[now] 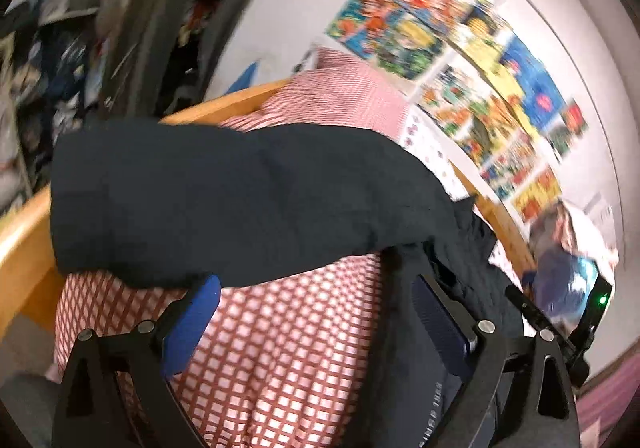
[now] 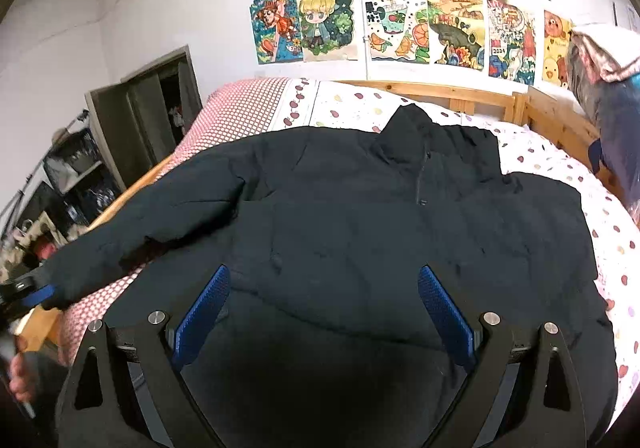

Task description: Fold large clothes

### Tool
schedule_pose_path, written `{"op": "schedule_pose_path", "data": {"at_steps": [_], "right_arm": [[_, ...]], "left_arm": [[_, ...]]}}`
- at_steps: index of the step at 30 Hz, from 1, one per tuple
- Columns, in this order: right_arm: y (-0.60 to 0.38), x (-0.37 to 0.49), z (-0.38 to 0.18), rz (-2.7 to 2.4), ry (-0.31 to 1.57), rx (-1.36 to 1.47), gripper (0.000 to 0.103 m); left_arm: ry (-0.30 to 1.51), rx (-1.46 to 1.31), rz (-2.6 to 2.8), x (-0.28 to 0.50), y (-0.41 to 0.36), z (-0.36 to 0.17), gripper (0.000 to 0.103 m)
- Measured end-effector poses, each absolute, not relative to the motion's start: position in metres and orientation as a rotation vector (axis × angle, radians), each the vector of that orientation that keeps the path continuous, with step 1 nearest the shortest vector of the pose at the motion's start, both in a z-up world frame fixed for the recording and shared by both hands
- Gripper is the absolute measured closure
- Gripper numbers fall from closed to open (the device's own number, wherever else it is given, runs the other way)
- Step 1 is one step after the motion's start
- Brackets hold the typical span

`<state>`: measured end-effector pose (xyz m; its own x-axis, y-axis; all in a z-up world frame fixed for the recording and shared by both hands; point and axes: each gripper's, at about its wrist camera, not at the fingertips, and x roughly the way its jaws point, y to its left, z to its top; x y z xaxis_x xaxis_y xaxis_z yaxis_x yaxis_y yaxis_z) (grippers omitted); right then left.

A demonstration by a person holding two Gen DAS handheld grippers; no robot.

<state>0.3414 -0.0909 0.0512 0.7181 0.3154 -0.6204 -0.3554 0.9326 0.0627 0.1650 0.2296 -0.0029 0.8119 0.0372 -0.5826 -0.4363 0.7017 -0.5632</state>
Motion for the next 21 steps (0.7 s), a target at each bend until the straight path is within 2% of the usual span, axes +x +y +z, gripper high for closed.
{"op": "schedule_pose_path", "data": {"at_steps": [6, 12, 18, 21], "right_arm": [[-0.064, 0.362, 0.034, 0.26, 0.691, -0.113, 0.01], [-0.037, 0.39, 0.025, 0.288, 0.725, -0.126, 0.01], [-0.013, 0.403, -0.019, 0.318, 0.826, -0.173, 0.01], [-0.016, 0.399, -0.03, 0.325, 0.818, -0.146, 0.008]], "left_arm": [[0.535, -0.723, 0.348, 0.181, 0.228, -0.02, 0.006], [0.477, -0.821, 0.323, 0.184, 0.242, -0.037, 0.006], [0.42, -0.899, 0.345, 0.172, 0.247, -0.052, 0.006], [0.405, -0.936, 0.412, 0.166, 0.248, -0.061, 0.006]]}}
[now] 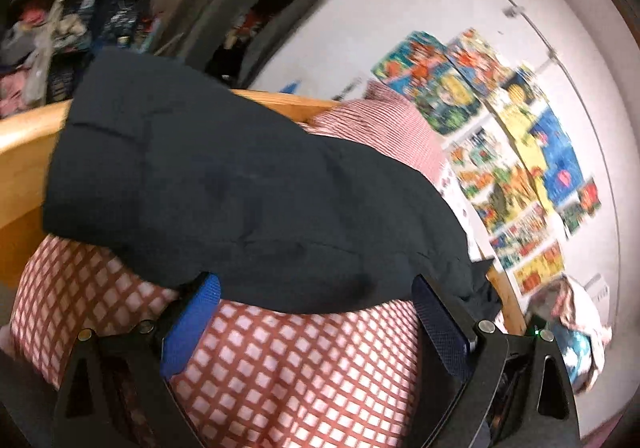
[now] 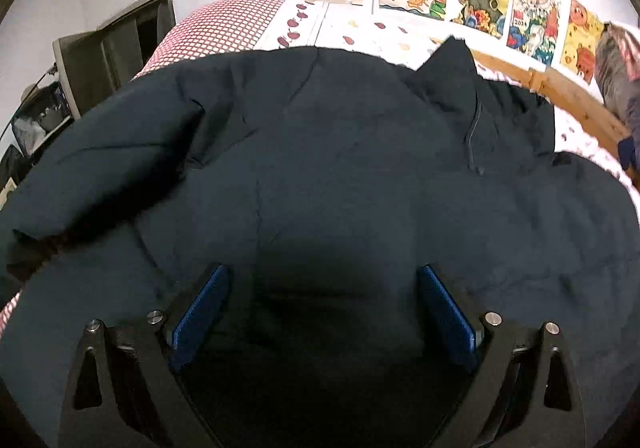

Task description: Fold large clothes

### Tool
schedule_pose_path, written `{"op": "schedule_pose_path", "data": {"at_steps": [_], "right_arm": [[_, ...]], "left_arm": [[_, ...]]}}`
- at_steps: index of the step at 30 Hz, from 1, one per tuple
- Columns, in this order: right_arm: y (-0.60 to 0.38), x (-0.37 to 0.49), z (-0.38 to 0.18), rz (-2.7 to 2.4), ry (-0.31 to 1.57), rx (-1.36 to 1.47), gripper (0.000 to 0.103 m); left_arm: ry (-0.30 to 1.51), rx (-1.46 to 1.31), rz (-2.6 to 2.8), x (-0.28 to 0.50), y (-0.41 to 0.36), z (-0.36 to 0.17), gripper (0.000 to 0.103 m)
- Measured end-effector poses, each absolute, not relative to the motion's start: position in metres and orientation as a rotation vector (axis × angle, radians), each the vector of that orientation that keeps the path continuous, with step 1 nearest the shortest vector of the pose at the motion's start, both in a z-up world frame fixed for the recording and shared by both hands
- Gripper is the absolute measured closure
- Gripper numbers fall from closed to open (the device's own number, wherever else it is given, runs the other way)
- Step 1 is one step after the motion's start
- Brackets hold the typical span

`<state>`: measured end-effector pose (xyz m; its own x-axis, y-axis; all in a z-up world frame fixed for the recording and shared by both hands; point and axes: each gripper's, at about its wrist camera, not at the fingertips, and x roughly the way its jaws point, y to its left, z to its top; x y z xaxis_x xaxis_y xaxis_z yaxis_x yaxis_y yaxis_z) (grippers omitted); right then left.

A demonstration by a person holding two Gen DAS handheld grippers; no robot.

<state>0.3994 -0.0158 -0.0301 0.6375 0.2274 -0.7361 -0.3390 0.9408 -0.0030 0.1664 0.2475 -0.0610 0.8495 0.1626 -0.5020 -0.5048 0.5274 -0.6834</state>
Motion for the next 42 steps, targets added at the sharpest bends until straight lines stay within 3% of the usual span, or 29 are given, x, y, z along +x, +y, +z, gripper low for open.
{"op": "schedule_pose_path", "data": {"at_steps": [19, 21, 23, 26, 27, 29, 34, 42], "right_arm": [[-0.026, 0.4, -0.046, 0.35, 0.799, -0.097, 0.005], [-0.025, 0.401, -0.047, 0.349, 0.798, -0.097, 0.005], [-0.026, 0.401, -0.047, 0.349, 0.799, -0.096, 0.005], [-0.026, 0.401, -0.047, 0.35, 0.799, -0.094, 0.005], [-0.026, 0.401, -0.047, 0.35, 0.799, -0.094, 0.005], [-0.026, 0.401, -0.048, 0.351, 0.799, -0.092, 0.005], [-0.028, 0.401, -0.046, 0.358, 0.796, -0.072, 0.005], [-0.071, 0.386, -0.01, 0.347, 0.772, 0.092, 0.005]], "left_arm": [[0.296, -1.128, 0.559, 0.154, 0.264, -0.094, 0.007], [0.271, -1.106, 0.566, 0.154, 0.263, -0.091, 0.022], [0.262, -1.081, 0.579, 0.155, 0.264, -0.088, 0.053], [0.244, -1.034, 0.575, 0.154, 0.266, -0.079, 0.085], [0.215, -0.983, 0.568, 0.154, 0.264, -0.068, 0.089], [0.161, -0.901, 0.548, 0.154, 0.259, -0.045, 0.094], [0.058, -0.737, 0.444, 0.164, 0.254, 0.021, 0.096], [0.054, -0.444, 0.148, 0.193, 0.213, 0.114, 0.096]]}}
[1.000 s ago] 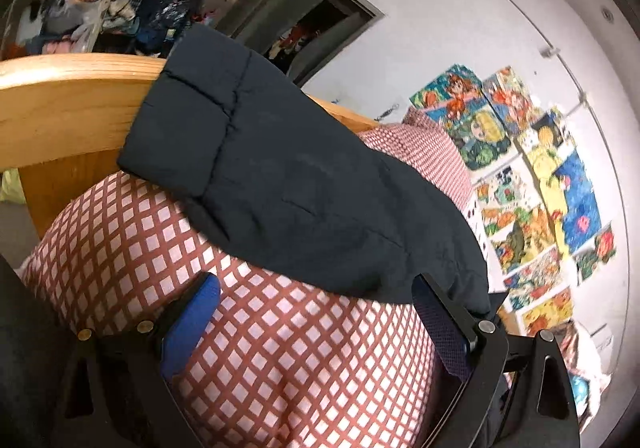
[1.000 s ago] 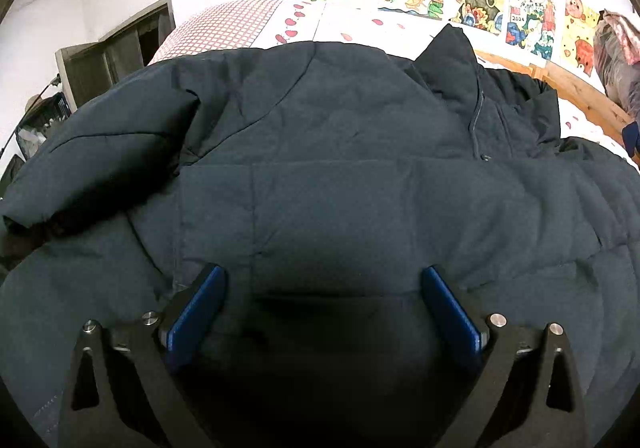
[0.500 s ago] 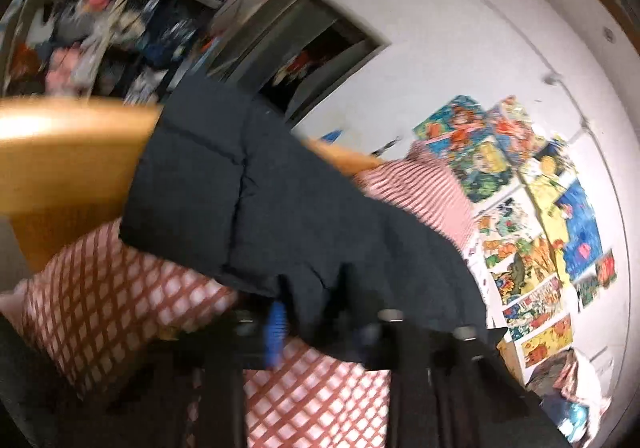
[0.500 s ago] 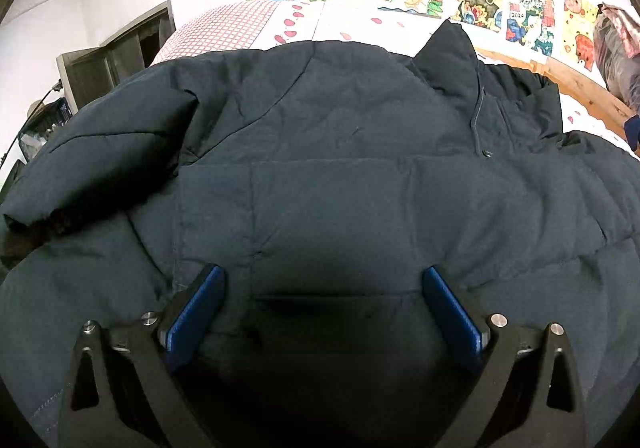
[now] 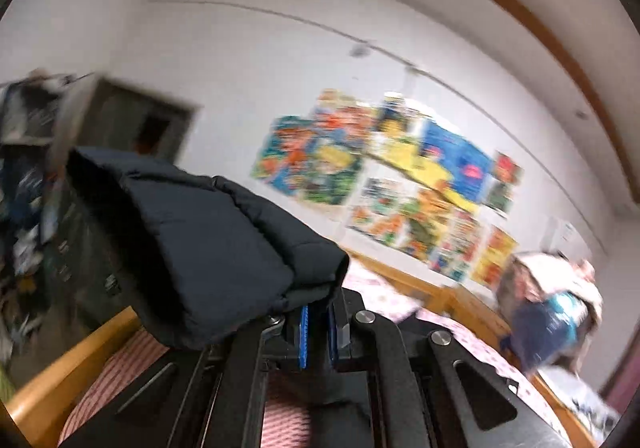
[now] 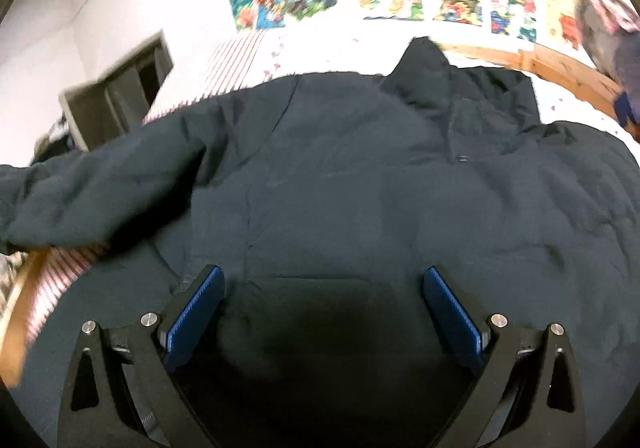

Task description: Fold large clothes

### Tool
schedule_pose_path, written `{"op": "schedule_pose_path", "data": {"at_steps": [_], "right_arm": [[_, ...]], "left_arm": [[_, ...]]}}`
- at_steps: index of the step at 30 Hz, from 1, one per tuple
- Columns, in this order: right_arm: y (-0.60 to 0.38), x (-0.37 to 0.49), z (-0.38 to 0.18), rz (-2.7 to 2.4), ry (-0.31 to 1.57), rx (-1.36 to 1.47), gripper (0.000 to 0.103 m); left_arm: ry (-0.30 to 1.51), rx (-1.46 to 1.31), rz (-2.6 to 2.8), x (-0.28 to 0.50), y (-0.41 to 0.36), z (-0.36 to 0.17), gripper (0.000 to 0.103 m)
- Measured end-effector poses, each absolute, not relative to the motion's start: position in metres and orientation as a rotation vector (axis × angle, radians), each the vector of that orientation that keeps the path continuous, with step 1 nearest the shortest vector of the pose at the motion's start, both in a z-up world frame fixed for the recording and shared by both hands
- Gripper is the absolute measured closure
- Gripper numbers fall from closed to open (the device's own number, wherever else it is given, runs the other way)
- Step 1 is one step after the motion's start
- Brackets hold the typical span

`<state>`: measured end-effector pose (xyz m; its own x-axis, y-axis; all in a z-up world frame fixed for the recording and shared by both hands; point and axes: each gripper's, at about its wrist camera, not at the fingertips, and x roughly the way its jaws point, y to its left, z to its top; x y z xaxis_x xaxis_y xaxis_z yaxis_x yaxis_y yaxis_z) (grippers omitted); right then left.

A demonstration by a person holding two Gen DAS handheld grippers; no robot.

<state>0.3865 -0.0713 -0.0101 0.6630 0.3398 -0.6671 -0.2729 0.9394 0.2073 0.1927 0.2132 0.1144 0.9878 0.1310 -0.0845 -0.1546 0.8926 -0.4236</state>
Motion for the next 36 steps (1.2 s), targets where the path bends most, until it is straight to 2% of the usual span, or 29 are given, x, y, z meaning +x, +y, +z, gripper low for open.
{"op": "schedule_pose_path", "data": {"at_steps": [7, 15, 28, 36], "right_arm": [[-0.145, 0.365, 0.016, 0.338, 0.726, 0.325, 0.005], [-0.228, 0.343, 0.019, 0.252, 0.666, 0.337, 0.005], [-0.347, 0.334, -0.029, 0.212, 0.609, 0.616, 0.005], [-0.359, 0.347, -0.057, 0.284, 0.629, 0.677, 0.005]], "left_arm": [[0.083, -0.289, -0.118, 0.22, 0.141, 0.153, 0.096], [0.209, -0.247, -0.344, 0.263, 0.054, 0.148, 0.096], [0.563, -0.136, -0.496, 0.348, -0.063, 0.063, 0.097], [0.822, -0.091, -0.417, 0.379, -0.09, -0.005, 0.097]]}}
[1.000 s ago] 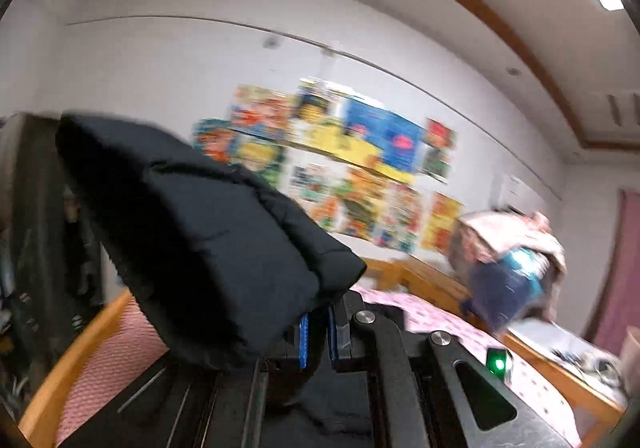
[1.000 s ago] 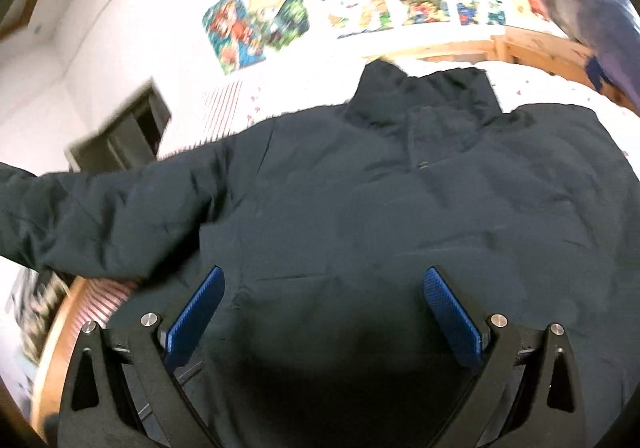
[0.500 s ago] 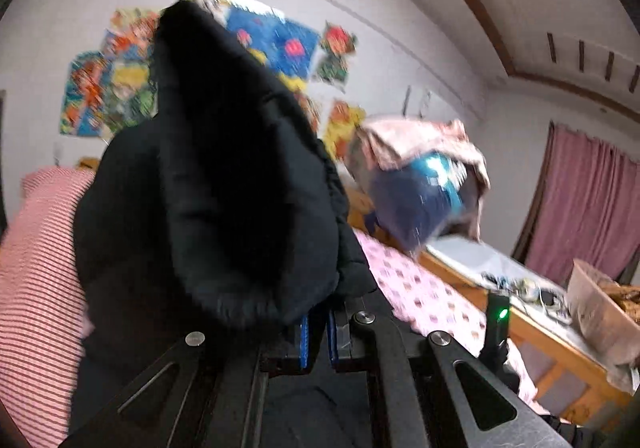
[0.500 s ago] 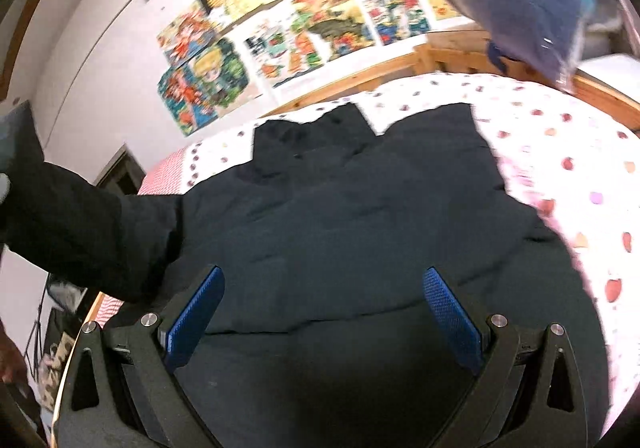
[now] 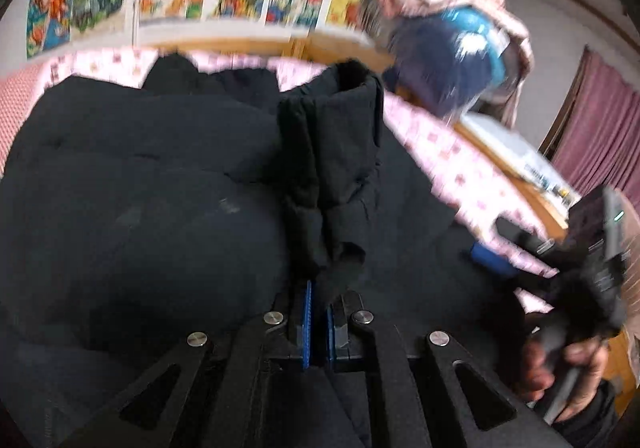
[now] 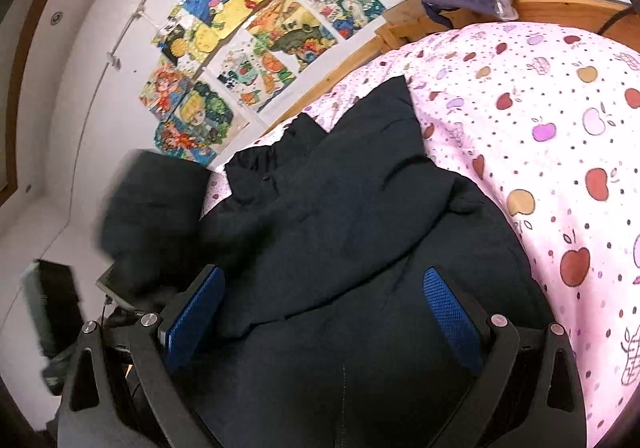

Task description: Fold large clothes

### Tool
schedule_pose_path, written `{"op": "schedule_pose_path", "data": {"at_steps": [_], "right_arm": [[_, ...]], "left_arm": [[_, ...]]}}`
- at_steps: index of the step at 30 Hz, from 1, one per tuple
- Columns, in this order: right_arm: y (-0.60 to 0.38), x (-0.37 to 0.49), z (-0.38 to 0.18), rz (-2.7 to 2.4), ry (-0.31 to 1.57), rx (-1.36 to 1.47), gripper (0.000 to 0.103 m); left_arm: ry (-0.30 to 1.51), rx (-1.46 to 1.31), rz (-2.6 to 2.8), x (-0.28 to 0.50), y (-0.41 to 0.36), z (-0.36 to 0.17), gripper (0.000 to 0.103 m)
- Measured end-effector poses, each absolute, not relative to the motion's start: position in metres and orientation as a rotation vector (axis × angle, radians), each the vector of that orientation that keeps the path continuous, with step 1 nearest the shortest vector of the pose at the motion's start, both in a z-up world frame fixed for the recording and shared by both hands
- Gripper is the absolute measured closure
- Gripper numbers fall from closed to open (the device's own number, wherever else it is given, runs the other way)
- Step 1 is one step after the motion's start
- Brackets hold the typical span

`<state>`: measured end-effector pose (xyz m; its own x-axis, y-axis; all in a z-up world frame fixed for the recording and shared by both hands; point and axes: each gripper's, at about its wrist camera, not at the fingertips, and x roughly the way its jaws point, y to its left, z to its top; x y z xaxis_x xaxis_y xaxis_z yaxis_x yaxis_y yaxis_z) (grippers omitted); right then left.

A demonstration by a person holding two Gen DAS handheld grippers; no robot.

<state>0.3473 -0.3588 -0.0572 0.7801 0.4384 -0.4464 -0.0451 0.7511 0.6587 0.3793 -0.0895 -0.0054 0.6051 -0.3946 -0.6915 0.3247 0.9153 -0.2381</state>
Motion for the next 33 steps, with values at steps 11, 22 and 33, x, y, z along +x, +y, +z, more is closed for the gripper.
{"op": "schedule_pose_path", "data": {"at_steps": [11, 22, 33], "right_arm": [[-0.337, 0.379, -0.073, 0.485, 0.671, 0.855, 0.005], [-0.307, 0.392, -0.098, 0.54, 0.672, 0.983, 0.005], [-0.277, 0.39, -0.082, 0.263, 0.758, 0.723, 0.045]], "left_arm": [[0.893, -0.061, -0.446, 0.373, -0.097, -0.013, 0.091], [0.886, -0.172, -0.489, 0.359, -0.079, 0.001, 0.032], [0.775, -0.191, -0.249, 0.341, 0.014, 0.043, 0.02]]}}
